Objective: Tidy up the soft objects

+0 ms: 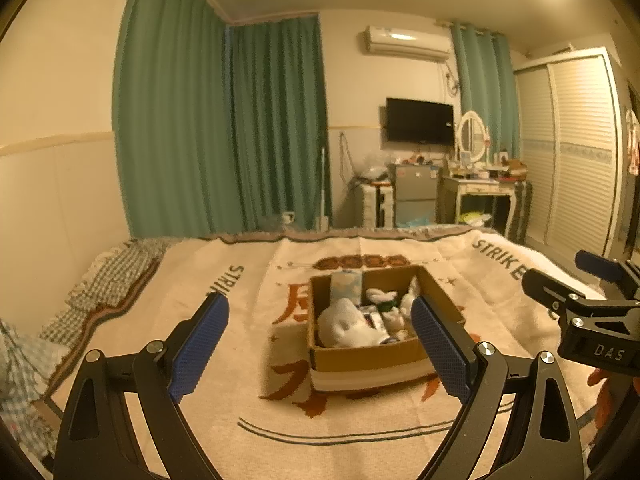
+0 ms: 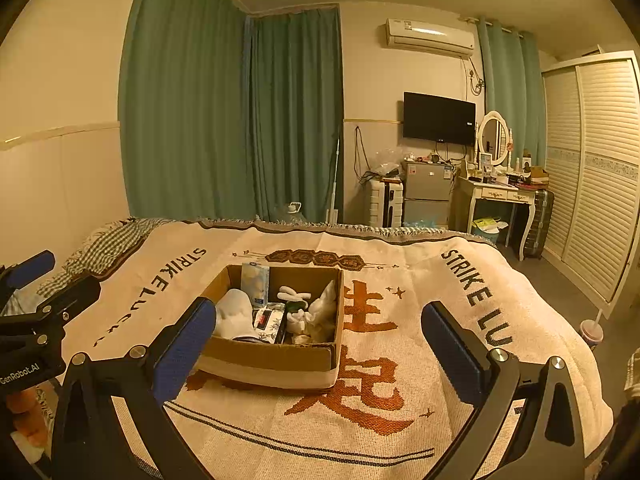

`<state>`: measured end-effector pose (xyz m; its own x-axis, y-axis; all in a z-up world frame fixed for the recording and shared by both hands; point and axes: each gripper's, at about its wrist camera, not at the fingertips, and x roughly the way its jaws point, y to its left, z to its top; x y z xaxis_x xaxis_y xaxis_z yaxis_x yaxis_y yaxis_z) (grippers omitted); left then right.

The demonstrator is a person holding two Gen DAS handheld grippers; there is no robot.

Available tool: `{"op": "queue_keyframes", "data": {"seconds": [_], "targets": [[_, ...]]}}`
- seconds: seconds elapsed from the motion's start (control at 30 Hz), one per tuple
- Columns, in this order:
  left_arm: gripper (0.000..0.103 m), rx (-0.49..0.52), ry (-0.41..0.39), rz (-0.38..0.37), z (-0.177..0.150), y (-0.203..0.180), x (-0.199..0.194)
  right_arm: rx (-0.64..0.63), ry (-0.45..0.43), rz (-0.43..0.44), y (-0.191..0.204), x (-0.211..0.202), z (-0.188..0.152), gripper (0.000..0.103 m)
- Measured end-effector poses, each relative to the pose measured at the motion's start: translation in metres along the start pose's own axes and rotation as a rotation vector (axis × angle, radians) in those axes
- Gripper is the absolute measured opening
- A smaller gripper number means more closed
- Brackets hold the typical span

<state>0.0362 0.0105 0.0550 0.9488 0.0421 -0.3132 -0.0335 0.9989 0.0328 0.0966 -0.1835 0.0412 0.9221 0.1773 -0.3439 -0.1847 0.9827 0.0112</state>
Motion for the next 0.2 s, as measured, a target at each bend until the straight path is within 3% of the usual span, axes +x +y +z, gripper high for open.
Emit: {"op": "queue_keyframes", "data": {"seconds": [0.2], "targets": [[0.094,-0.002,0.002,0.007,-0.0017,0.0007,0.0004,0.009,0.000,0.001,-0.0007,0.0004,0.0004,0.103]]}}
